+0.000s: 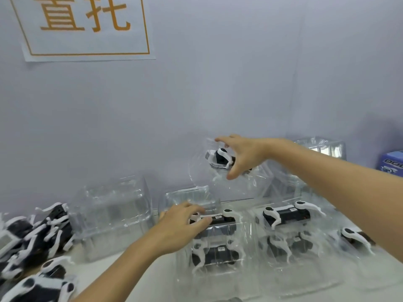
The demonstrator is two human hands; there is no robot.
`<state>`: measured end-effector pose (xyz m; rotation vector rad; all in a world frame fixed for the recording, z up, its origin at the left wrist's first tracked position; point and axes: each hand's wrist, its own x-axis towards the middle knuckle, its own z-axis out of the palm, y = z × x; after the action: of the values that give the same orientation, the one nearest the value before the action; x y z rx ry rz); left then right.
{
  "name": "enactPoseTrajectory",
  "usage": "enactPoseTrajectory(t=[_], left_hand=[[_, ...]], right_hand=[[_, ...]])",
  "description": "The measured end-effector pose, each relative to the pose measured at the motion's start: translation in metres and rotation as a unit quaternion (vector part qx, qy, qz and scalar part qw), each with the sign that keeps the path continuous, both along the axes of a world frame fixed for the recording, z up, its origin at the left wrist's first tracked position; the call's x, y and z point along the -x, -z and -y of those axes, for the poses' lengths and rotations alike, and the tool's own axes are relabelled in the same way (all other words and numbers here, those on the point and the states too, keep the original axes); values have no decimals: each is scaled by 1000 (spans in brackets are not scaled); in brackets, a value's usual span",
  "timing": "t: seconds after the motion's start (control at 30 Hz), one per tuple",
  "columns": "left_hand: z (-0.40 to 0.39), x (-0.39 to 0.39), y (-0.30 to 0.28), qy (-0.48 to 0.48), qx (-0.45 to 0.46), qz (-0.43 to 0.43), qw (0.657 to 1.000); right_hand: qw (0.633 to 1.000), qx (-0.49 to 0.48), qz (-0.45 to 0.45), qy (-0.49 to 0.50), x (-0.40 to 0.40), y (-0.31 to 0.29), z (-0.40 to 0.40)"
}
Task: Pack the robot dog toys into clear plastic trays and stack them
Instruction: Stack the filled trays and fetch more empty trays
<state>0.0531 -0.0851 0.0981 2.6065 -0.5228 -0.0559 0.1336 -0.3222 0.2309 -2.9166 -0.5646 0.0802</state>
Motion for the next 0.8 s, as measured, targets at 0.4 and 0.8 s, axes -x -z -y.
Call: enactPoseTrajectory(t=[0.4,0.8], left_hand=[[-2,41,12,-90,91,50,990],[3,71,22,-182,348,-11,920]], right_hand=[[994,100,-38,-12,129,-44,22],[962,238,-134,15,264,92,58]])
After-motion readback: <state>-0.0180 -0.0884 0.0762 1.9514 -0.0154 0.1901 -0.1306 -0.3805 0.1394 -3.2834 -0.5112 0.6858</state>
